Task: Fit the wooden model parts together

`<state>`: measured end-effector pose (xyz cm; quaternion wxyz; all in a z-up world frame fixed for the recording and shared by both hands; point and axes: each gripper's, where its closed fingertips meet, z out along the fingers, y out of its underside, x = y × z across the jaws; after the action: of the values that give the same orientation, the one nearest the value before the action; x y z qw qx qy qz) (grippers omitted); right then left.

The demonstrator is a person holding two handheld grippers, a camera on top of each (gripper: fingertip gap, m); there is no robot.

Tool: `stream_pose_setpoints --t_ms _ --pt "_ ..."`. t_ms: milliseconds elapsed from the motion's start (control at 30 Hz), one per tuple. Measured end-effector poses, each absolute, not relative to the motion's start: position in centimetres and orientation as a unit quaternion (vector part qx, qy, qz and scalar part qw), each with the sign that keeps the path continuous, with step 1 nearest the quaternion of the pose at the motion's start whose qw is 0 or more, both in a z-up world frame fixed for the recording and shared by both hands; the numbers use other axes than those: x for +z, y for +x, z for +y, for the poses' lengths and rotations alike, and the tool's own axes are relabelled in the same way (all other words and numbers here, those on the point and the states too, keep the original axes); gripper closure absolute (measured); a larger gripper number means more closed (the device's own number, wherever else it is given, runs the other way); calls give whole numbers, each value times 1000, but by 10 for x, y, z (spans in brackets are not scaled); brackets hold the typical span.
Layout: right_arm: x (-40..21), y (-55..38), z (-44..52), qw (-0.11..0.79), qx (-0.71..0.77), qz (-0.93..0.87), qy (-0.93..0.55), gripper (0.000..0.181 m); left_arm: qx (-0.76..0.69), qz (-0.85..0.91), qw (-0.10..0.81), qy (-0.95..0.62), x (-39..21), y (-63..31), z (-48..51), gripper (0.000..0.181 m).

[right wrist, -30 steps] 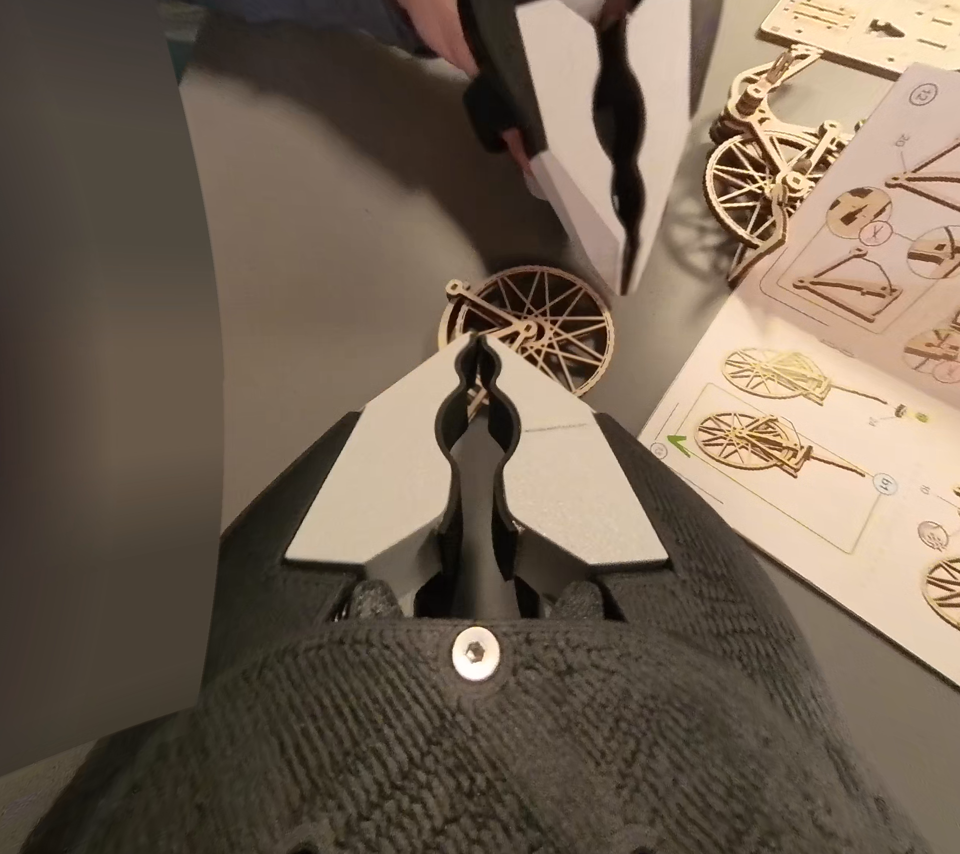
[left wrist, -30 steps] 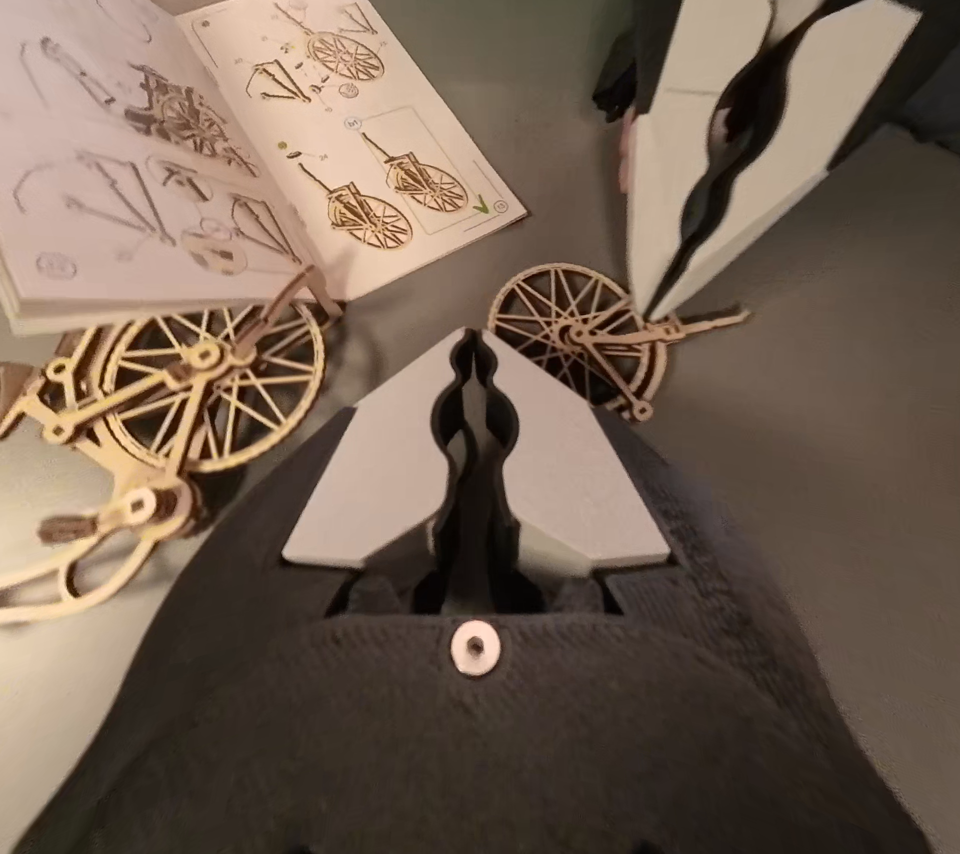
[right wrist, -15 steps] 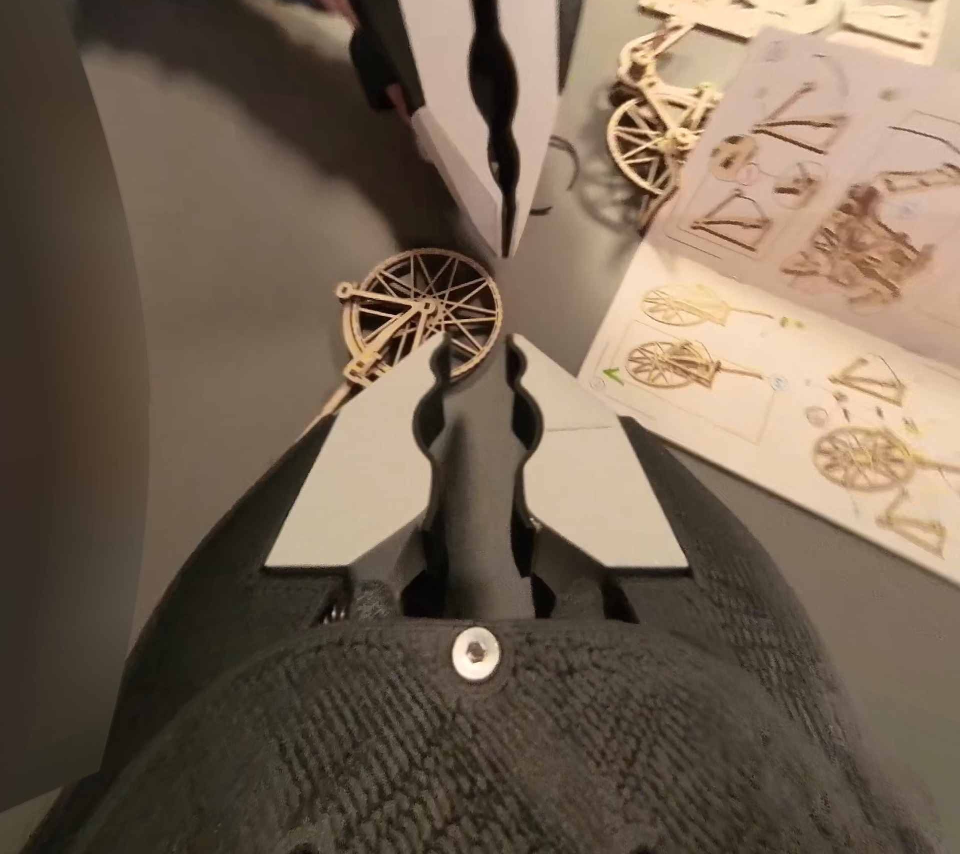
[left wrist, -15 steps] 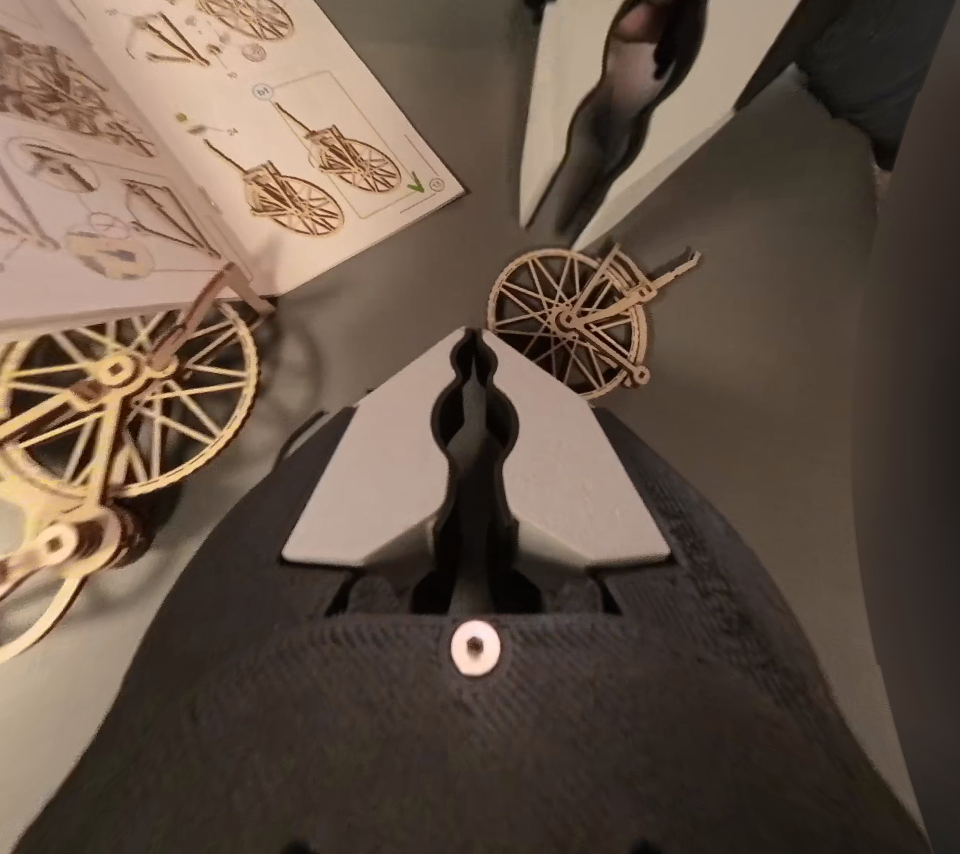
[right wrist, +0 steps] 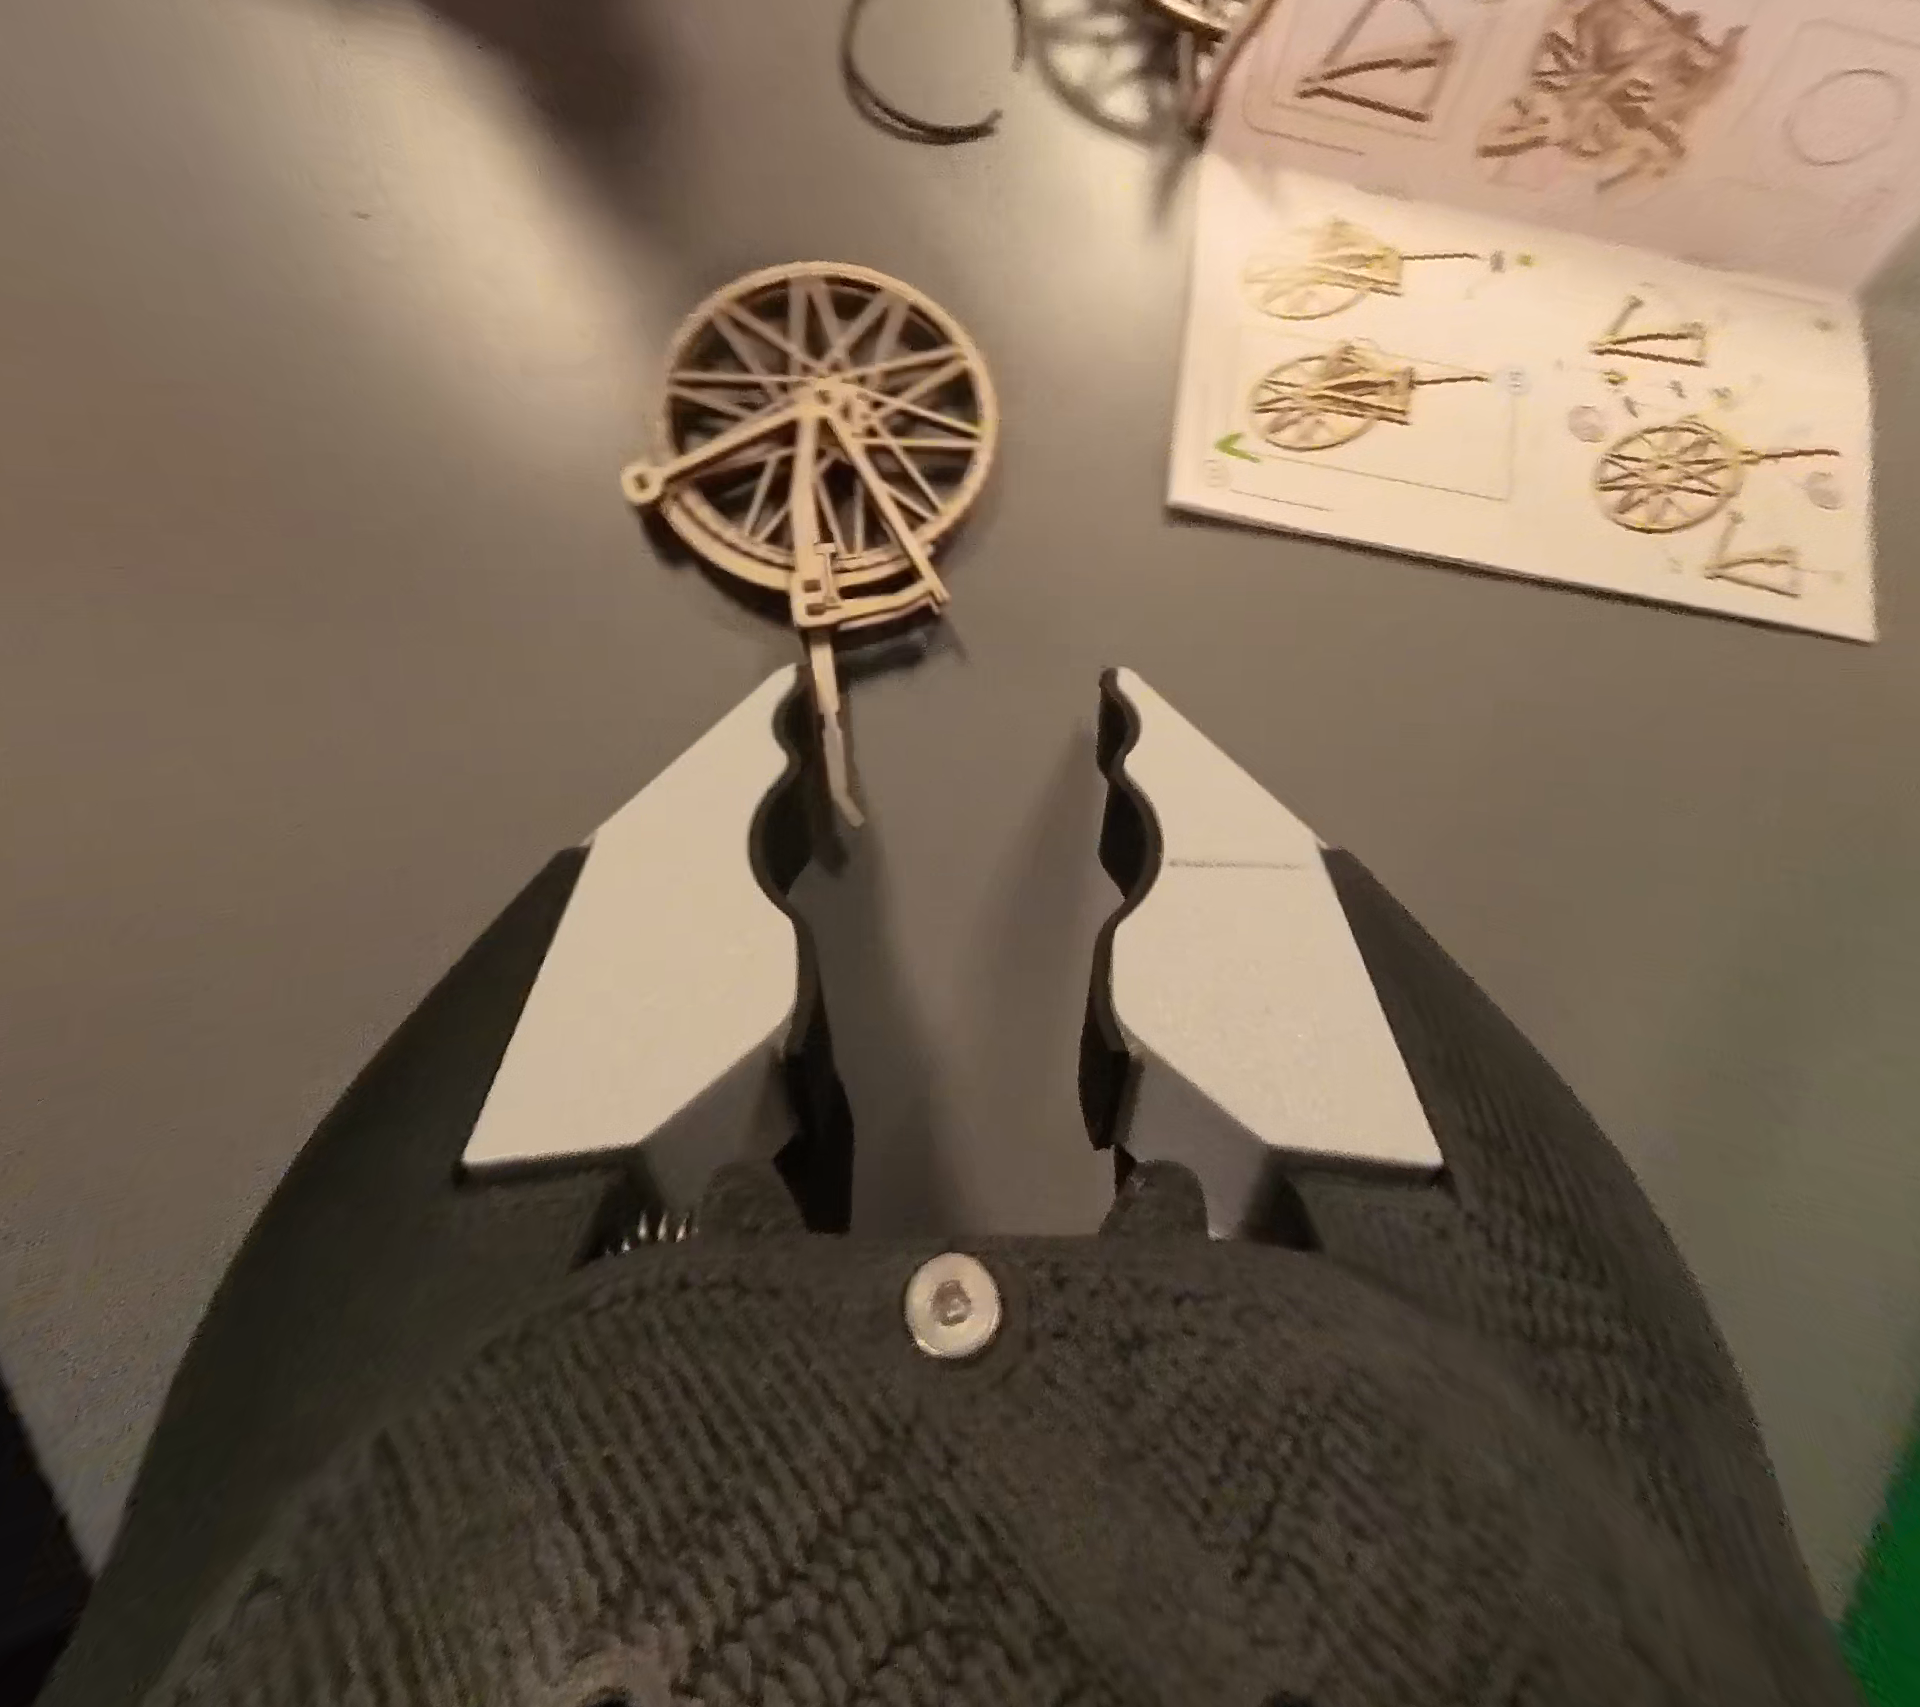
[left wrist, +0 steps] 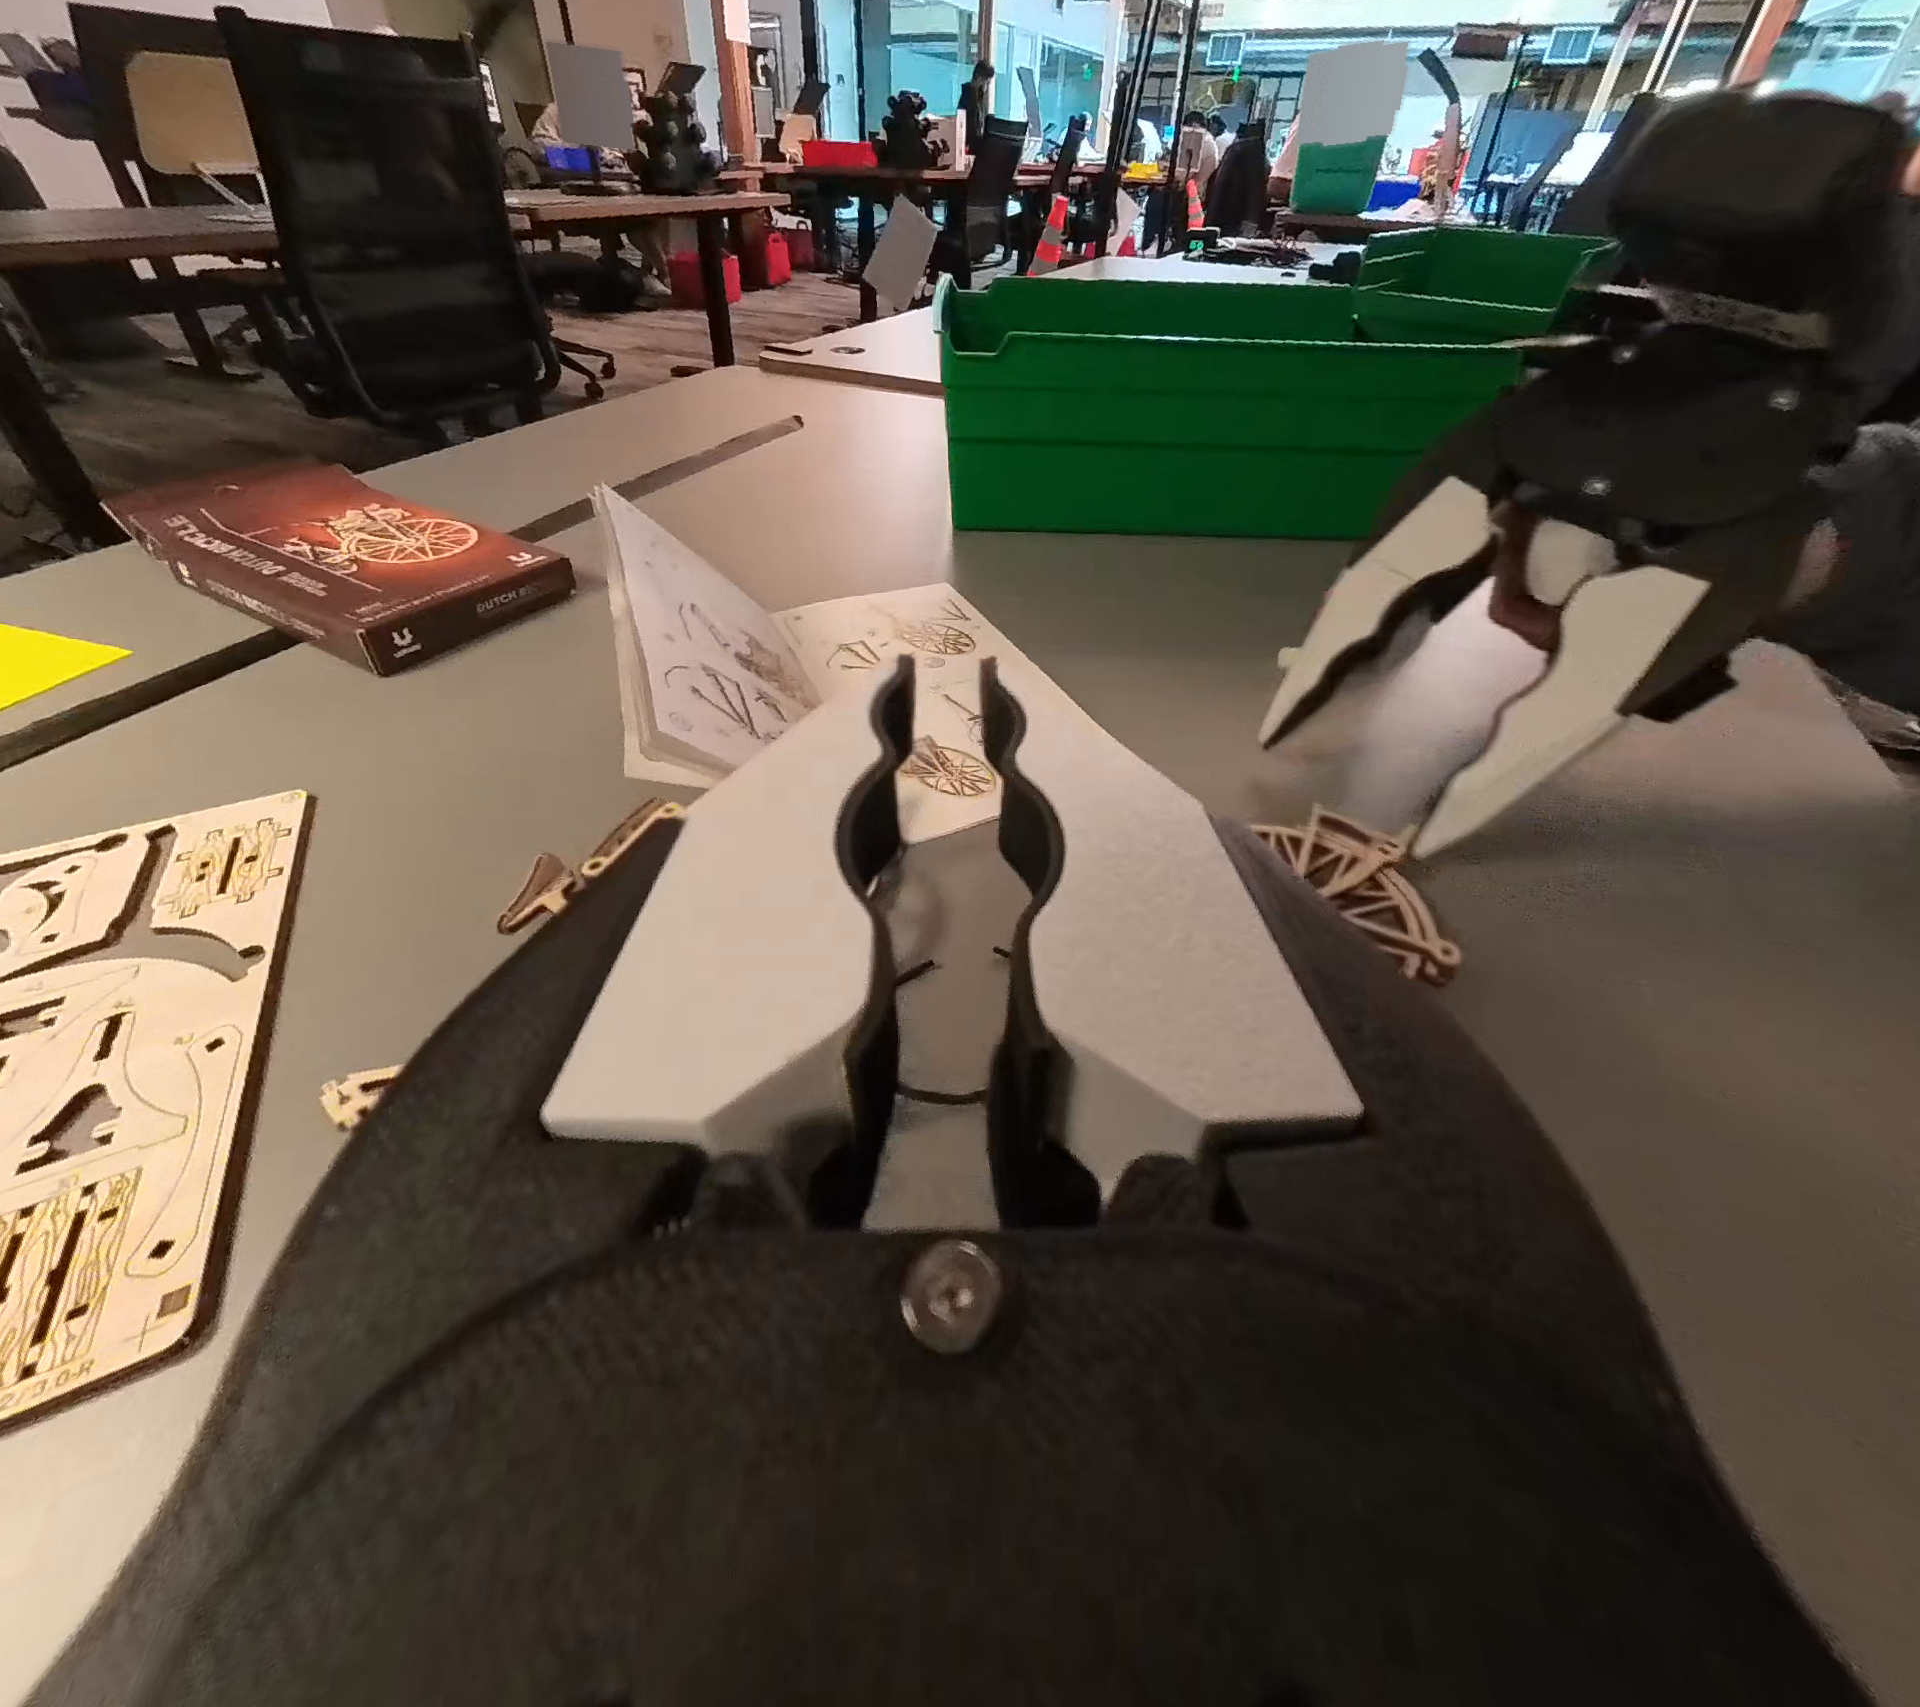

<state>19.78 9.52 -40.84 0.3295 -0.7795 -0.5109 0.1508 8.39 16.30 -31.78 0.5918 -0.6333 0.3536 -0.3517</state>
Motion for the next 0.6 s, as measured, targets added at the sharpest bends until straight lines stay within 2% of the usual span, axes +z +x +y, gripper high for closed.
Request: stream_pose_setpoints --t_ms 67,167,367,500,600 --pt "-408 202 109 331 138 -501 -788 129 -346 357 600 -627 -317 84 162 169" --pt "-397 220 148 398 22 -456 -796 130 -342 362 603 -623 -316 85 160 168" --pt "-327 225 161 638 -33 -338 -691 137 -355 333 623 -612 -307 78 164 165" --pt "-277 239 170 768 -35 -245 -590 162 -375 282 639 -609 -299 62 175 163" --pt "-267 232 181 813 -12 -220 -540 173 -398 250 637 -611 -297 55 181 161"
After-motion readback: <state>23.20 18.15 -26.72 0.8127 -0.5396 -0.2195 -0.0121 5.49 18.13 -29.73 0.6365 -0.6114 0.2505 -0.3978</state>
